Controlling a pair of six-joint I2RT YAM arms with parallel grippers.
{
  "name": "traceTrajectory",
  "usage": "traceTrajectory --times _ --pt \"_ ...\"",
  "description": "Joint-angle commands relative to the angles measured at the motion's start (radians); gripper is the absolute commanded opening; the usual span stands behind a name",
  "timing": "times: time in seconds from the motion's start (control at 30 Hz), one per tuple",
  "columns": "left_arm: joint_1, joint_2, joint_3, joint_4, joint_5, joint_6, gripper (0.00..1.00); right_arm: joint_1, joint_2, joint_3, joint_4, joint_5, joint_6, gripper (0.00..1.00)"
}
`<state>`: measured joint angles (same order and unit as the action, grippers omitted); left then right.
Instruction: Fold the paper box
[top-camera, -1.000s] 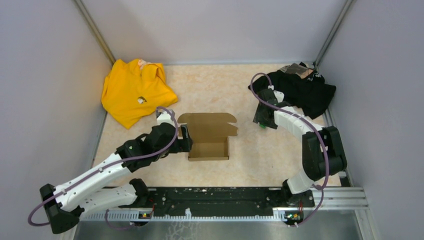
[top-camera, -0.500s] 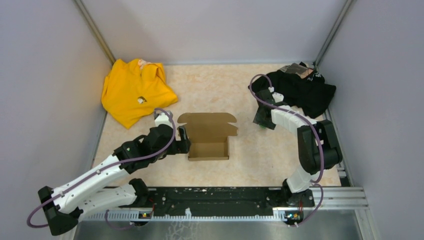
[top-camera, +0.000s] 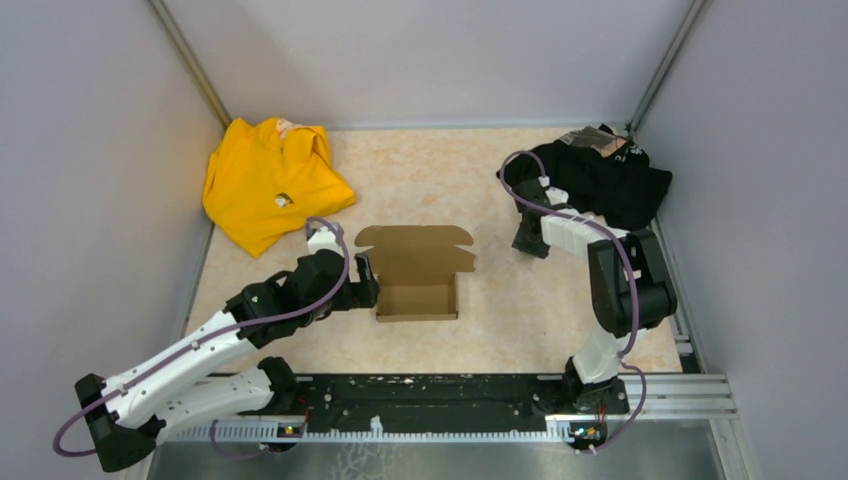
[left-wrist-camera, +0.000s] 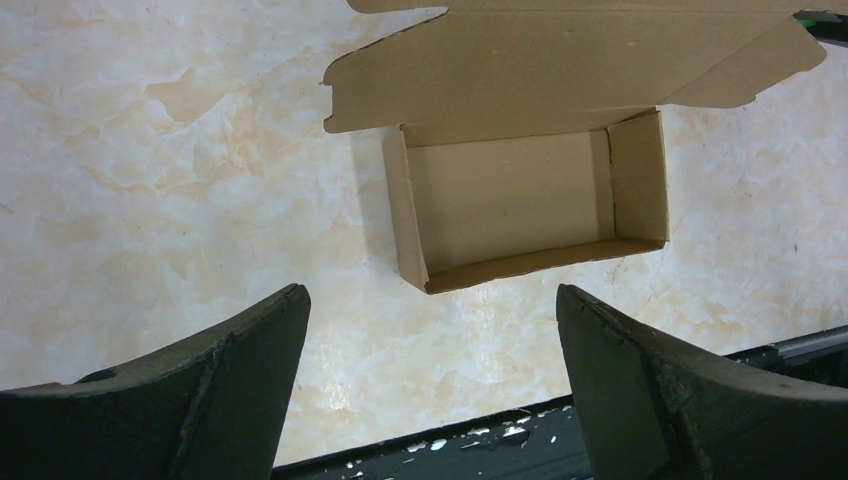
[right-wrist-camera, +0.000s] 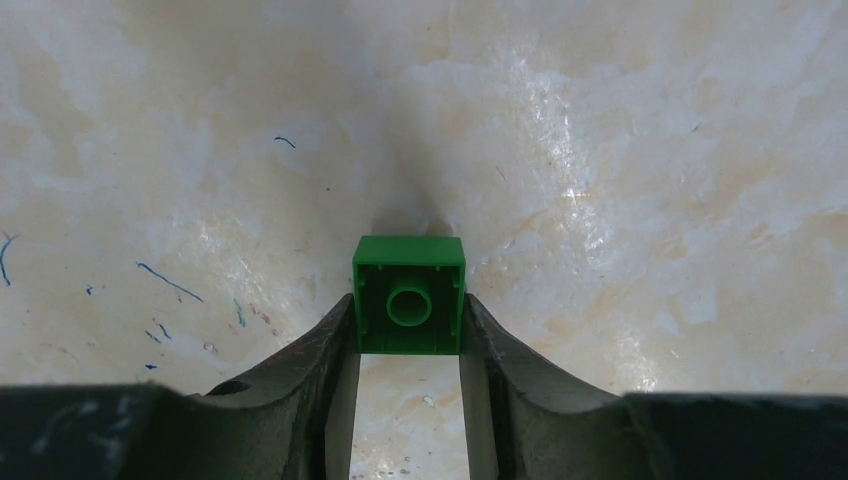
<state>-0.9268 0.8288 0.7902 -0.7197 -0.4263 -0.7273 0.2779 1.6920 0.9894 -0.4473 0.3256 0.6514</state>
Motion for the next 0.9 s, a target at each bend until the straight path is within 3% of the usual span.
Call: traceTrajectory --times 0.0,0.13,0.3,0.63,0.87 --pt "0.003 -0.017 0.008 -0.013 -0.012 -0.013 0.98 -0.009 -0.006 0.034 0.023 0.011 -0.022 0.20" --pt "0.003 -0.018 0.009 -0.019 -0.009 -0.020 0.98 -0.004 -0.067 -0.003 0.023 -0.005 -0.049 0.12" --pt "0.003 -0.023 0.025 -0.046 -0.043 -0.025 0.98 0.090 -0.252 -0.058 -0.026 0.035 -0.087 0.11" --pt "0.006 -0.064 0.078 -0.117 -0.135 -0.054 0.98 0.557 -0.590 -0.010 -0.379 0.140 0.006 0.10" --pt "0.006 -0.078 0.058 -0.128 -0.136 -0.068 0.98 0.801 -0.585 0.035 -0.394 0.121 0.094 0.09"
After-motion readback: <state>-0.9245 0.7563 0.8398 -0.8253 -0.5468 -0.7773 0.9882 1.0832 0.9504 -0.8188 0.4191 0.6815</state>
